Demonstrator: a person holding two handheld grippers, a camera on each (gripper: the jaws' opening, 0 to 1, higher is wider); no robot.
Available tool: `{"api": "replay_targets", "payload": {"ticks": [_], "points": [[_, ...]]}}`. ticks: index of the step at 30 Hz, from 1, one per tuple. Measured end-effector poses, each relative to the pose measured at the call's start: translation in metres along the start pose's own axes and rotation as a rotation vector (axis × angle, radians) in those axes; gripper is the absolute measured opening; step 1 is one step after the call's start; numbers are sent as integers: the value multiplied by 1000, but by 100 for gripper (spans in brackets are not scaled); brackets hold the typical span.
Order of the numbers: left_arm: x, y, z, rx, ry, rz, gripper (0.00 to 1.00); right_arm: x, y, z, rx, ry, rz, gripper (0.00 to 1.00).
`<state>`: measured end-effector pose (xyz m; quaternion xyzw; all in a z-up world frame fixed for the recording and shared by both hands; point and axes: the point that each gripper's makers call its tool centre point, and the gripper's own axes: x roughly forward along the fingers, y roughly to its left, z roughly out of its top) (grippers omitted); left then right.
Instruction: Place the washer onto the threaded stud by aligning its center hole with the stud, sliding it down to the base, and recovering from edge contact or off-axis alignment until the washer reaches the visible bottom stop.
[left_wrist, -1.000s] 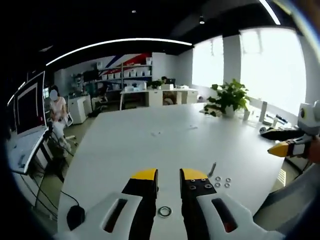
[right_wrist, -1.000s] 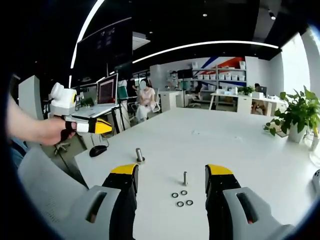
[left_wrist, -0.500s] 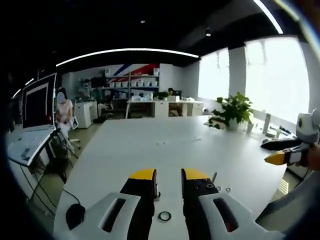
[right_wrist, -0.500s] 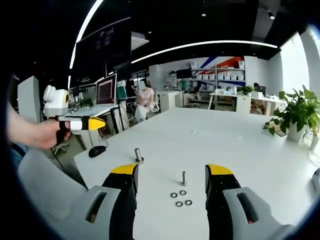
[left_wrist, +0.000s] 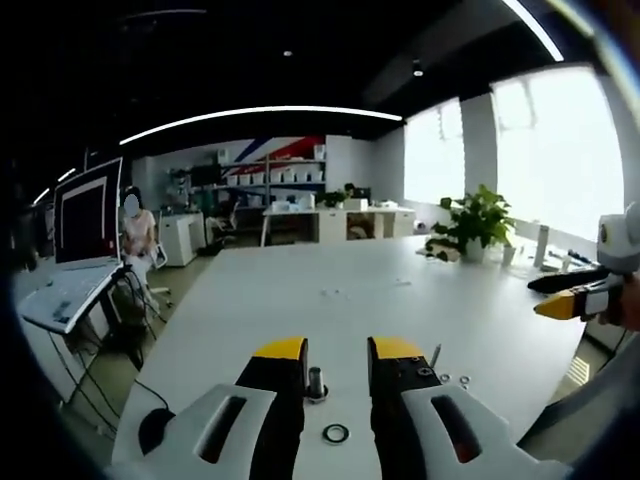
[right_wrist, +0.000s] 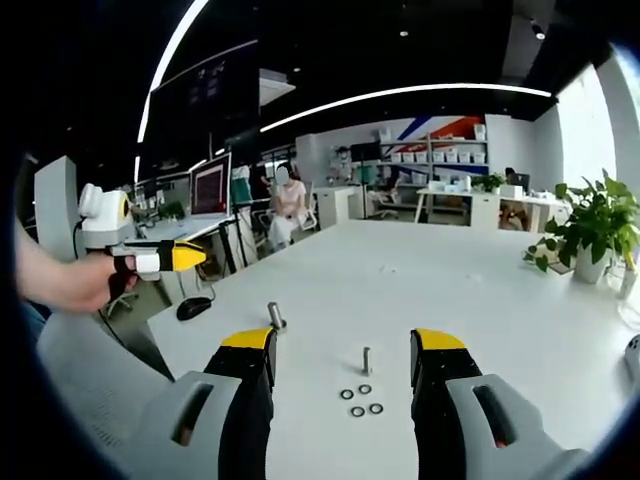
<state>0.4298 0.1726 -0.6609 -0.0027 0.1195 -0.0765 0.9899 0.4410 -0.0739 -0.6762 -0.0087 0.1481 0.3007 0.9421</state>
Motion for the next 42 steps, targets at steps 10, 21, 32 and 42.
{"api": "replay_targets", "payload": {"ticks": [10, 21, 32, 42], "points": [[-3, -4, -11, 19, 25, 8, 22, 0, 2, 2, -3, -7, 4, 56], [7, -6, -29, 46, 106, -10, 23, -1, -1, 3, 0, -10, -9, 56], [17, -12, -60, 84, 231, -66, 24, 0, 0, 2, -4, -7, -3, 56], [28, -13, -75, 121, 297, -108, 22, 0, 1, 2, 0, -6, -1, 56]]}}
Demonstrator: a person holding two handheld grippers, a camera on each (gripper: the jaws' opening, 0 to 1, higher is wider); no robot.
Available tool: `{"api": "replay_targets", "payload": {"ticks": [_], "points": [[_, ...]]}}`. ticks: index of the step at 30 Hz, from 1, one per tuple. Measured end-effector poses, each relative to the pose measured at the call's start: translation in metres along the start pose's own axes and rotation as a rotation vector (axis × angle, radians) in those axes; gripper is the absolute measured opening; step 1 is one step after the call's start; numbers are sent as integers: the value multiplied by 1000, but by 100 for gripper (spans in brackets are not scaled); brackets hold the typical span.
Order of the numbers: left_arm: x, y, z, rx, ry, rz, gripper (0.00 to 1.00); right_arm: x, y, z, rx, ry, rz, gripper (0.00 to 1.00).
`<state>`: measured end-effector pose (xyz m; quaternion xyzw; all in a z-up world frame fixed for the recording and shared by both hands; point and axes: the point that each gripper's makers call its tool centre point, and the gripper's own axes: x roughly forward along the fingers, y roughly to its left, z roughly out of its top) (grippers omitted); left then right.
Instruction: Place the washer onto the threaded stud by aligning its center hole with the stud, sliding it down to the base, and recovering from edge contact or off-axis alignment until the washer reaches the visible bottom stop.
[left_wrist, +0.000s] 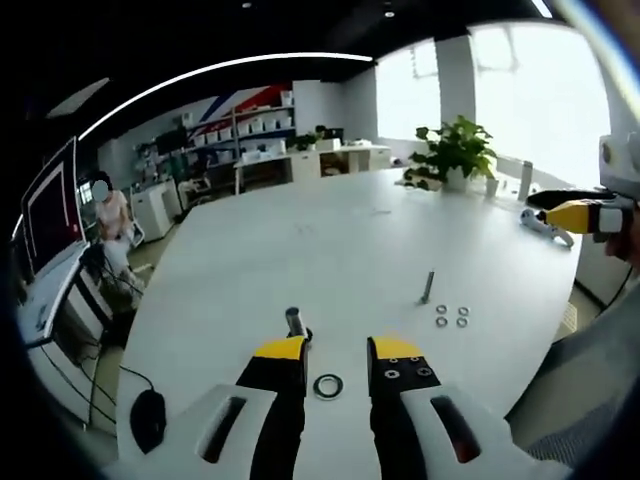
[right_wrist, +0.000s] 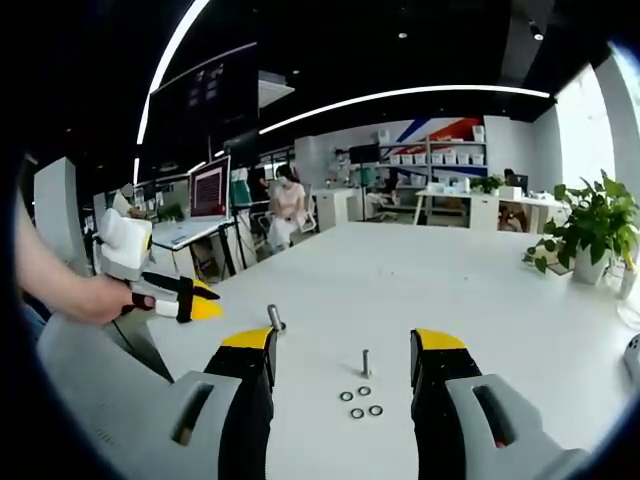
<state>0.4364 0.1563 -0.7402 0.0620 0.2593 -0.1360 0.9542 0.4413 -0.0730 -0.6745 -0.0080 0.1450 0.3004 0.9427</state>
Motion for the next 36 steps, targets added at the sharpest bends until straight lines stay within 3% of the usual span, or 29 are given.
{"api": "replay_targets", "payload": {"ticks": [7, 11, 19, 36], "points": [[13, -4, -10, 51, 62, -39, 22, -1, -3, 2, 7, -7, -8, 56], [20, -10, -16, 14, 77, -86, 22, -2, -6, 3, 17, -15, -17, 56], [33, -12, -35, 74, 176, -120, 21, -2, -6, 4, 18, -18, -22, 56], [52, -13, -65, 72, 323, -200, 18, -2, -12, 3, 24, -10, -44, 56]]}}
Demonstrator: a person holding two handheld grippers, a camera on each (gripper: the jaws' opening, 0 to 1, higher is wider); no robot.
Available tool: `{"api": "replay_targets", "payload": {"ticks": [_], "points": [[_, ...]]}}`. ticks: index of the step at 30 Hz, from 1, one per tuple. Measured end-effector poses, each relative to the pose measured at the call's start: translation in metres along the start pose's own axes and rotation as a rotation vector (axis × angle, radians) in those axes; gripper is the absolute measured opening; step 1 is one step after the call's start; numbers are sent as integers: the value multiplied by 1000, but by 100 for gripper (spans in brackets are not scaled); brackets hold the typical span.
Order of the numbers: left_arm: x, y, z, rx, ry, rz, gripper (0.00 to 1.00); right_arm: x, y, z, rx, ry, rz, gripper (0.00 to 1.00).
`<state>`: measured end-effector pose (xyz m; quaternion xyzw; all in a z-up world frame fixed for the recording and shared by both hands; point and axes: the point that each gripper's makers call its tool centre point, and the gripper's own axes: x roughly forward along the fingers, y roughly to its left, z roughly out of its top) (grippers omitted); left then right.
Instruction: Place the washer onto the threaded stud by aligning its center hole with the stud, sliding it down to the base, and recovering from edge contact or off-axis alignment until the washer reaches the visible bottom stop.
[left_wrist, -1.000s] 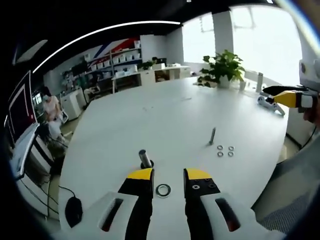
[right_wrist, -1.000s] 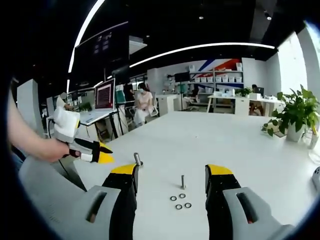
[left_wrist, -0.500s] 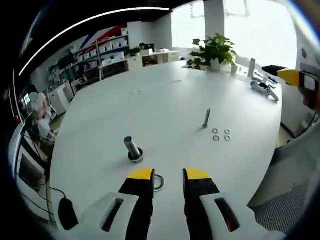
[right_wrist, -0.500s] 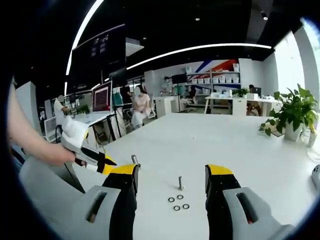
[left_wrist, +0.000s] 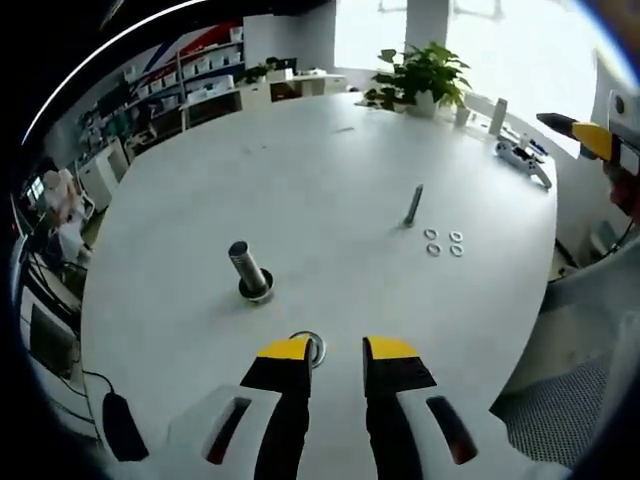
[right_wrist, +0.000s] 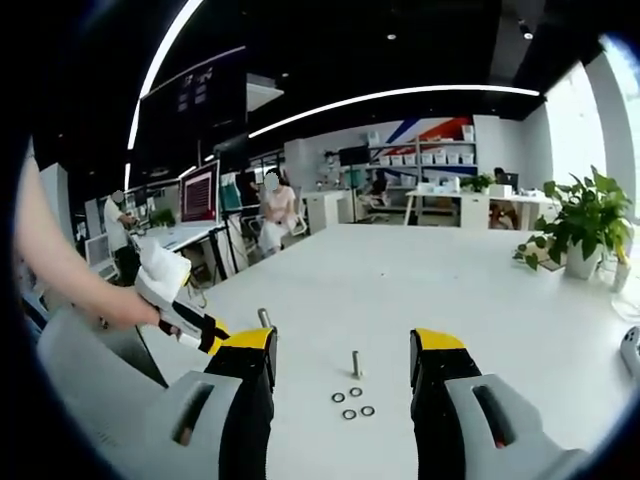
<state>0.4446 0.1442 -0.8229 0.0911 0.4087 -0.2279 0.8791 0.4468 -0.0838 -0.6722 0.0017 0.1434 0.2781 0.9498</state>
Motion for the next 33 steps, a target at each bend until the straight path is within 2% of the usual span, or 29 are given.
{"api": "replay_targets", "payload": {"ticks": [11, 17, 27, 33], "points": [[12, 3, -12, 53, 82, -8, 18, -1, -3, -1, 1, 3, -10, 56], [20, 11, -25, 56, 158, -2, 17, -1, -2, 0, -4, 1, -11, 56], [25, 11, -22, 71, 177, -12, 16, 0, -3, -1, -13, 5, -14, 56], [32, 12, -28, 94, 214, -19, 15, 0, -4, -1, -15, 5, -16, 56]]}}
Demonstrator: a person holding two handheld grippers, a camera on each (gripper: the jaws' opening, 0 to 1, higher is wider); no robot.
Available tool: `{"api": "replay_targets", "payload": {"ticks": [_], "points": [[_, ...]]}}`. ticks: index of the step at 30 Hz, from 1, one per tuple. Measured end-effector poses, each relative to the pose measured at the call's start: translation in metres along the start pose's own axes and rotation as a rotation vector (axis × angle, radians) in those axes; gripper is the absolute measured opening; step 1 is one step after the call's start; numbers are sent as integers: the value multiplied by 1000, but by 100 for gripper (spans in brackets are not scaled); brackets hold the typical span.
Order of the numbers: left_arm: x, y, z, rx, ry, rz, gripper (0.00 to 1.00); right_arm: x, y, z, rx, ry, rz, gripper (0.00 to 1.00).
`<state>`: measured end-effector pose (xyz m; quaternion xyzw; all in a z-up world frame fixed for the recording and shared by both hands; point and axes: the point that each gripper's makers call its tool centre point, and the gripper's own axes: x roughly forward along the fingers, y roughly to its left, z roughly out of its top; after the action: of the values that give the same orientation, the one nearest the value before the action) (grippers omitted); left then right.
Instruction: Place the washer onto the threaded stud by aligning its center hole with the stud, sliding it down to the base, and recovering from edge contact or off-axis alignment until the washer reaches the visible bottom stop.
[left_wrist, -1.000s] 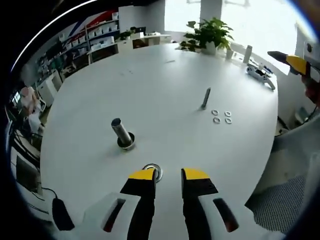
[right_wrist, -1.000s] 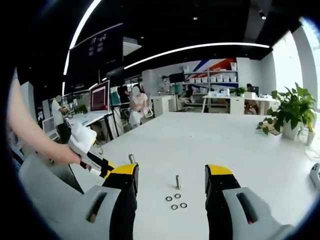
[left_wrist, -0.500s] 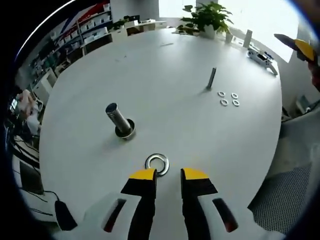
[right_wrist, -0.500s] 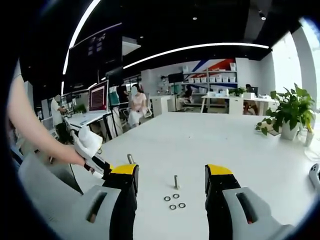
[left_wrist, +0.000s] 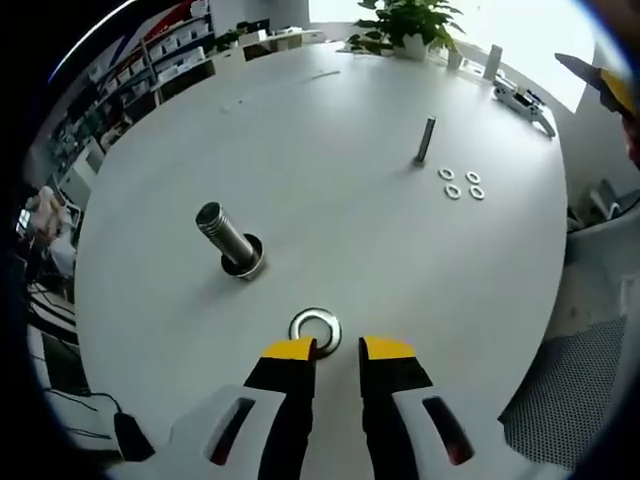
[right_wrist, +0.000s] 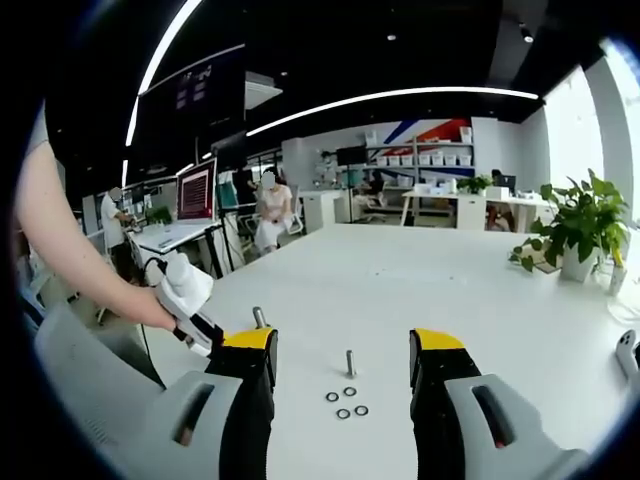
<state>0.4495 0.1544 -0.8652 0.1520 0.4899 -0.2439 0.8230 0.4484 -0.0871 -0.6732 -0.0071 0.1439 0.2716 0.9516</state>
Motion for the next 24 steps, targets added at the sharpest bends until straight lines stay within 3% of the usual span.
{"api": "replay_targets", "payload": {"ticks": [9, 13, 17, 24], "points": [[5, 1, 0, 49, 39, -3, 14, -1, -2, 0, 2, -1, -6, 55], [6, -4, -2, 159, 92, -8, 11, -1, -1, 1, -2, -5, -4, 55], [7, 0, -2, 114, 97, -2, 11, -1, -2, 1, -1, -3, -6, 55], [9, -2, -1, 128, 122, -25, 10, -2, -3, 1, 6, -7, -10, 55]]}}
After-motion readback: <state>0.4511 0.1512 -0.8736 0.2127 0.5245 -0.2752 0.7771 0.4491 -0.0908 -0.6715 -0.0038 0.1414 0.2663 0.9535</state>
